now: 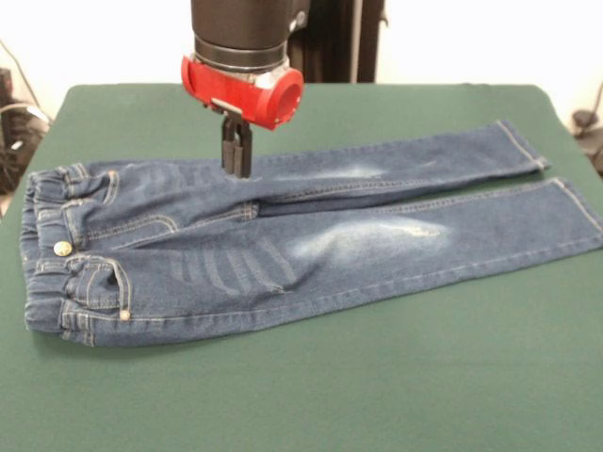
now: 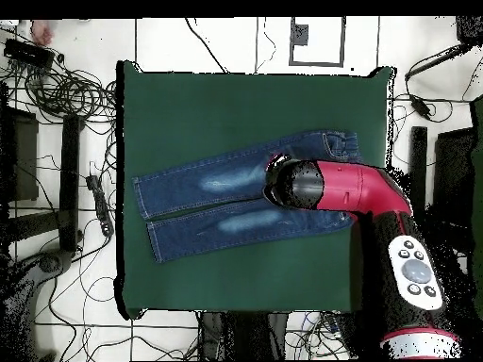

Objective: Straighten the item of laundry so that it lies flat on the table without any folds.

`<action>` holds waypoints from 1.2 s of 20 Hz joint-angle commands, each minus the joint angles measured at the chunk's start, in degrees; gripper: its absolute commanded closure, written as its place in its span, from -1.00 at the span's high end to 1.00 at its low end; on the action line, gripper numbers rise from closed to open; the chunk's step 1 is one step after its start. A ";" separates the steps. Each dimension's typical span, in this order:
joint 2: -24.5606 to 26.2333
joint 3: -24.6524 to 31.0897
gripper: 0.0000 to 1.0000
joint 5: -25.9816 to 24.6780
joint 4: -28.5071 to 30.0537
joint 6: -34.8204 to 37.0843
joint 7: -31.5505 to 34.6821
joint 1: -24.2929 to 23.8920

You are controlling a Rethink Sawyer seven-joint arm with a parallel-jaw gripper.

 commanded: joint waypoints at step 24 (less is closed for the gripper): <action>-0.38 -7.26 -1.00 14.77 13.24 -4.50 12.71 13.45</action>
